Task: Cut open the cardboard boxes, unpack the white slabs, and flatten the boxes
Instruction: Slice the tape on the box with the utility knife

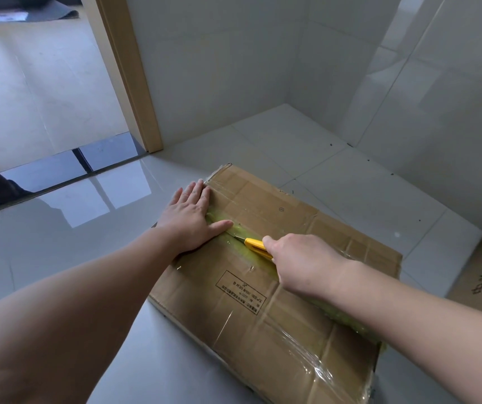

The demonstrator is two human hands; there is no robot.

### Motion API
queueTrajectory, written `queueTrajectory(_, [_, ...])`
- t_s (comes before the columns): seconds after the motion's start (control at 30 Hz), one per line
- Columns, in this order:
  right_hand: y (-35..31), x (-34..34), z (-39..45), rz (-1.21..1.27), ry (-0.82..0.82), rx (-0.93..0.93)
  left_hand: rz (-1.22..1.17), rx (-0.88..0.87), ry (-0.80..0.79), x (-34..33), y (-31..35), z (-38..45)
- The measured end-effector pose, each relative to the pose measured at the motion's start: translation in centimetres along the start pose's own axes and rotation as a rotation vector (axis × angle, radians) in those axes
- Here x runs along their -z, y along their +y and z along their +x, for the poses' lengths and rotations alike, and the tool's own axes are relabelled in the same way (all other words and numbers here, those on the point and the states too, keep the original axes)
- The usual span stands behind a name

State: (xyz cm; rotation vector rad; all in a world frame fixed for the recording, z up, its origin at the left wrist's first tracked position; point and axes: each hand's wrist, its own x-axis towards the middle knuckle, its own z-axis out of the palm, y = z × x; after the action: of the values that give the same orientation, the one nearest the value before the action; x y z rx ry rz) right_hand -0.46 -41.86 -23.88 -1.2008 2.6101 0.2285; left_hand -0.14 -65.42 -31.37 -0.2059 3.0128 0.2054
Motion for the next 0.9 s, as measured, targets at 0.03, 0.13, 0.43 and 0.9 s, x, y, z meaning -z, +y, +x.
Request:
queueTrajectory(0.03, [0.1, -0.1, -0.1, 0.000, 0.001, -0.001, 0.007, -0.016, -0.002, 0.0, 0.1, 0.0])
queueTrajectory(0.13, [0.4, -0.4, -0.5, 0.011, 0.006, 0.001, 0.041, -0.115, 0.022, -0.1, 1.1, -0.2])
queueTrajectory(0.43, [1.1, -0.6, -1.6, -0.011, 0.002, -0.020, 0.062, -0.169, 0.006, -0.2, 1.9, -0.4])
queueTrajectory(0.9, [2.7, -1.5, -4.6, -0.021, -0.039, -0.028, 0.082, -0.170, 0.010, -0.4, 1.7, -0.3])
